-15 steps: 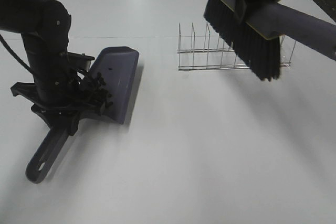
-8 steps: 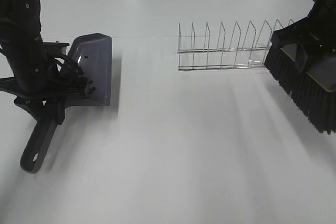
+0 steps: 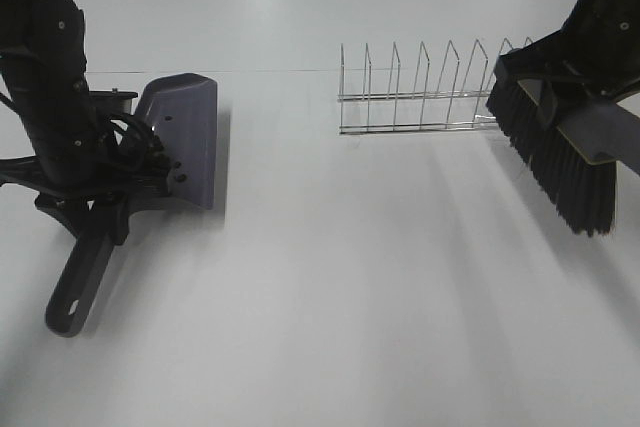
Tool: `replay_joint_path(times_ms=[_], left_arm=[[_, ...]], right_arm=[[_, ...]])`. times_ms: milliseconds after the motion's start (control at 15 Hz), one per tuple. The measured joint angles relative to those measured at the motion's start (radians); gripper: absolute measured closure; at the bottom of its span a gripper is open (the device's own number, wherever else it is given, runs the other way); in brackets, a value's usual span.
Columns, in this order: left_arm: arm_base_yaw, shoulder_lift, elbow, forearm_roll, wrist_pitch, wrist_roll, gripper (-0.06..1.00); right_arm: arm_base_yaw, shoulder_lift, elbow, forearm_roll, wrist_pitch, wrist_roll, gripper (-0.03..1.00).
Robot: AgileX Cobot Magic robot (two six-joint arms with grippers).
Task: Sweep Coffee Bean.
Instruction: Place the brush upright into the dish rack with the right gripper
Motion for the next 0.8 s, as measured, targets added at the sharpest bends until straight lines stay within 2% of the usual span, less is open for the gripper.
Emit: replay_joint_path(times_ms=[200, 400, 800], left_arm=[[0.0, 0.0, 0.0, 0.0, 0.044, 0.019, 0.61], [0.0, 0.0, 0.0, 0.0, 0.059, 0.019, 0.61], [0.0, 0.0, 0.0, 0.0, 0.059, 0.02, 0.61]], right_arm=[[0.0, 0.121, -0.085, -0.043, -0.009, 0.003, 0.66], [0.0, 0.239, -0.196, -0.152, -0.008, 0.068, 0.66], [0.0, 0.403, -0.373, -0.191, 0.03, 0.088, 0.66]])
